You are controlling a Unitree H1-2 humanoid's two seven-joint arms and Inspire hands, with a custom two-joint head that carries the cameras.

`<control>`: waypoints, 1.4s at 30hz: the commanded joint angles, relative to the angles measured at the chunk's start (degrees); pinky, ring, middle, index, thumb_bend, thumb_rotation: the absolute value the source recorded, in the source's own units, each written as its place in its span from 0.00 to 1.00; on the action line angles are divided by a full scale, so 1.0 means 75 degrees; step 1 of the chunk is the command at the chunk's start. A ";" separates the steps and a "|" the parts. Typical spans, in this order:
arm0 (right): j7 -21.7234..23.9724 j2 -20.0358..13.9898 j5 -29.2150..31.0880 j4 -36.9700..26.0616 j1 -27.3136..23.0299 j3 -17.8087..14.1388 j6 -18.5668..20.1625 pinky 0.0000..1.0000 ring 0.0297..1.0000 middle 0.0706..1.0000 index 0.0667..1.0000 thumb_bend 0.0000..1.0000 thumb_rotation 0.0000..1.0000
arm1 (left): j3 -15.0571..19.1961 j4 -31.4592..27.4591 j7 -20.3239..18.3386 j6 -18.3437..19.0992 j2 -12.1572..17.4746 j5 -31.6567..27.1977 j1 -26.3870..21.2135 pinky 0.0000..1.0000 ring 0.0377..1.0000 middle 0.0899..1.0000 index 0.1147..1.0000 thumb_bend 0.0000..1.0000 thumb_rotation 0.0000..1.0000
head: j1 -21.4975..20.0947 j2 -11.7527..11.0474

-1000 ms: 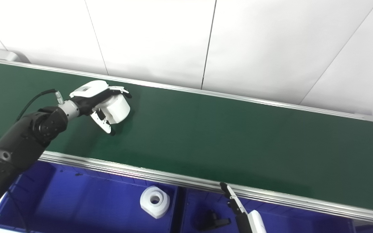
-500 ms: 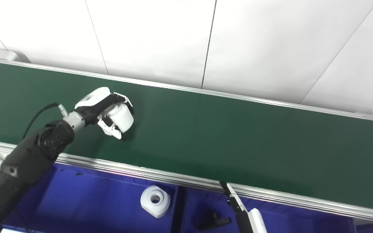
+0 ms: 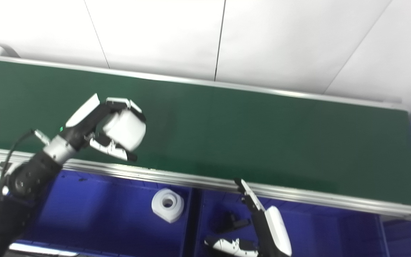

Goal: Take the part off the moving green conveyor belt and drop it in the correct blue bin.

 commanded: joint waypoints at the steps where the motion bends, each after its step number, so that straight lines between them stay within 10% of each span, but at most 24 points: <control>1: 0.0023 0.0115 -0.0112 -0.0345 0.0098 0.0014 0.0099 0.81 0.89 0.92 0.94 0.81 0.47 | 0.0034 -0.0197 0.0028 -0.0337 0.0024 -0.0101 0.0125 0.43 0.41 0.46 0.44 0.50 0.00 | -0.0079 0.0006; 7: 0.0009 0.0403 -0.0407 -0.0546 0.0132 0.0058 0.0231 0.78 0.86 0.90 0.92 0.82 0.47 | -0.0008 -0.0202 0.0039 -0.0707 0.0027 -0.0038 0.0846 0.40 0.39 0.46 0.45 0.50 0.00 | -0.1040 0.0356; 27: 0.0146 0.0707 -0.0611 -0.0800 0.0105 0.0065 0.0513 0.78 0.86 0.90 0.92 0.81 0.46 | -0.1235 0.0526 -0.0343 -0.0539 0.0144 0.1402 0.1052 0.56 0.44 0.46 0.43 0.50 0.00 | -0.1138 0.0509; 28: 0.0153 0.0705 -0.0604 -0.0798 0.0104 0.0067 0.0508 0.78 0.86 0.90 0.92 0.81 0.46 | -0.1272 0.0474 -0.0371 -0.0448 0.0161 0.1653 0.1036 0.60 0.58 0.47 0.42 0.51 0.00 | -0.1136 0.0499; 31: 0.0151 0.0696 -0.0590 -0.0782 0.0098 0.0061 0.0487 0.78 0.87 0.90 0.93 0.81 0.47 | -0.1376 0.0234 -0.0586 0.0104 0.0182 0.2368 0.1004 0.72 0.76 0.75 0.43 0.50 0.08 | -0.1108 0.0502; 34: 0.0147 0.0703 -0.0582 -0.0768 0.0098 0.0053 0.0498 0.78 0.86 0.90 0.92 0.81 0.46 | -0.1498 -0.0072 -0.0920 0.0816 0.0182 0.2904 0.0978 0.91 0.93 0.93 0.87 0.69 0.59 | -0.1085 0.0484; 39: 0.0347 0.0685 -0.0600 -0.0847 0.0116 0.0068 0.0763 0.79 0.88 0.92 0.94 0.82 0.47 | -0.1550 -0.0270 -0.0967 0.1036 0.0133 0.3130 0.1000 0.96 0.95 0.97 0.94 0.76 0.72 | -0.1052 0.0441; 42: 0.0455 0.0656 -0.0635 -0.0898 0.0122 0.0070 0.0920 0.79 0.89 0.93 0.95 0.82 0.49 | -0.1181 -0.0270 -0.1035 0.0972 -0.0199 0.1381 0.1235 0.87 0.93 0.96 0.93 0.77 0.60 | -0.1112 0.0459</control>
